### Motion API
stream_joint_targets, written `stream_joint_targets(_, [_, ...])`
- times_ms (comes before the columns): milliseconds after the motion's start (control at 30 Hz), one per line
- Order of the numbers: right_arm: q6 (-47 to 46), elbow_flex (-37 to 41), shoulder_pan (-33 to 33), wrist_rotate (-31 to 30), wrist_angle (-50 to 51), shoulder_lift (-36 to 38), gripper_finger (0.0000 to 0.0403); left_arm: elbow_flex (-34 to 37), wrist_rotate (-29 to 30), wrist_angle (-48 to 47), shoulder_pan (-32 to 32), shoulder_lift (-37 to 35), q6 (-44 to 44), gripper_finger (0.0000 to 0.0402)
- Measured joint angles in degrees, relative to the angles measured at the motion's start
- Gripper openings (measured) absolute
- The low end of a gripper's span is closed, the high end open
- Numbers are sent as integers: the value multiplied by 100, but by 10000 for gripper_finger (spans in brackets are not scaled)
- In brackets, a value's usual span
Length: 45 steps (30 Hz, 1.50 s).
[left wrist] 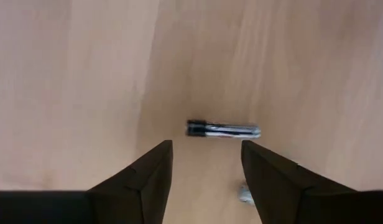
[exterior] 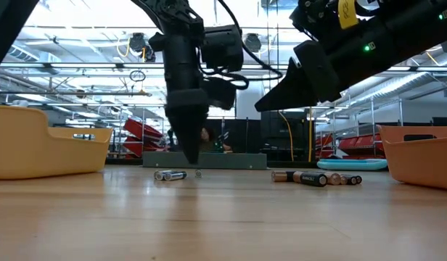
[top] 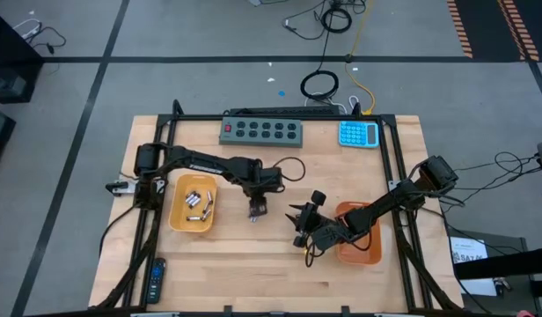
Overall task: Sort batteries
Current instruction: Put the silver battery into the yellow bin
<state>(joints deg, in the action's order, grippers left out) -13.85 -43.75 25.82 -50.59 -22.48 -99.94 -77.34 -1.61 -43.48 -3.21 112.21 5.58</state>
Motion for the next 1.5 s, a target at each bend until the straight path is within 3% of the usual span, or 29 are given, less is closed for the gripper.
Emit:
stream_joint_targets(300, [-30,-2,0,9,11,0,134,2,434,-111,291,-16,-3390,200])
stream_joint_targets(667, [-107,-2,2,11,37,0,134,4,638,115,646,-14,-6362,200])
stream_joint_targets(867, [-203,-2,25,15,55,0,134,4,645,567,604,-1,-6941,200])
stream_joint_targets(1500, [-419,-1,52,120,158,-2,134,11,637,385,500,207,-7941,200])
